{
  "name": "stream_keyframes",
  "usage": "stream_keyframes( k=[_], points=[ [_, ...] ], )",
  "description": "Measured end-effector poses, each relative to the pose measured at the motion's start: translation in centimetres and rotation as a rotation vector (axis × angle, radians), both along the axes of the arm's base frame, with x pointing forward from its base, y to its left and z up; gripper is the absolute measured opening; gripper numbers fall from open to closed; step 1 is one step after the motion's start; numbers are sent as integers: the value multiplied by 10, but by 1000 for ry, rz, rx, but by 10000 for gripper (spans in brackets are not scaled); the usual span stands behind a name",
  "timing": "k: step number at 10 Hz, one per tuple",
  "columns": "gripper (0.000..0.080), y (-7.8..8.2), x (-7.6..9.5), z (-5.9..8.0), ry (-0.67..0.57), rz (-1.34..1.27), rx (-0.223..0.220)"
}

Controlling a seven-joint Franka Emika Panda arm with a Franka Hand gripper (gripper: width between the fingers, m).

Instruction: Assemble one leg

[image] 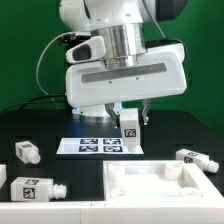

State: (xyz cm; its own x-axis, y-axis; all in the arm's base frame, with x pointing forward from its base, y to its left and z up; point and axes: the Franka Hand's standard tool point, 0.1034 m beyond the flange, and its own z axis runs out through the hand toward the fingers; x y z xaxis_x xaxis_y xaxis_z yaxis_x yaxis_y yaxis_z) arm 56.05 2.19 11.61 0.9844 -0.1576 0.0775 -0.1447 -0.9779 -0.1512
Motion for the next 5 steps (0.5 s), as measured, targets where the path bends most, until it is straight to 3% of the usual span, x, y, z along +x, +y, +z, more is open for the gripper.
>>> stream_keyframes(
  k=[1, 3, 4, 5],
  points=[
    [284, 3, 11, 5, -94, 39, -40],
    [284, 28, 33, 23, -258, 33, -59],
    [284, 37, 34, 28, -376, 33, -73],
    [284, 35, 23, 19, -381, 48, -85]
  ],
)
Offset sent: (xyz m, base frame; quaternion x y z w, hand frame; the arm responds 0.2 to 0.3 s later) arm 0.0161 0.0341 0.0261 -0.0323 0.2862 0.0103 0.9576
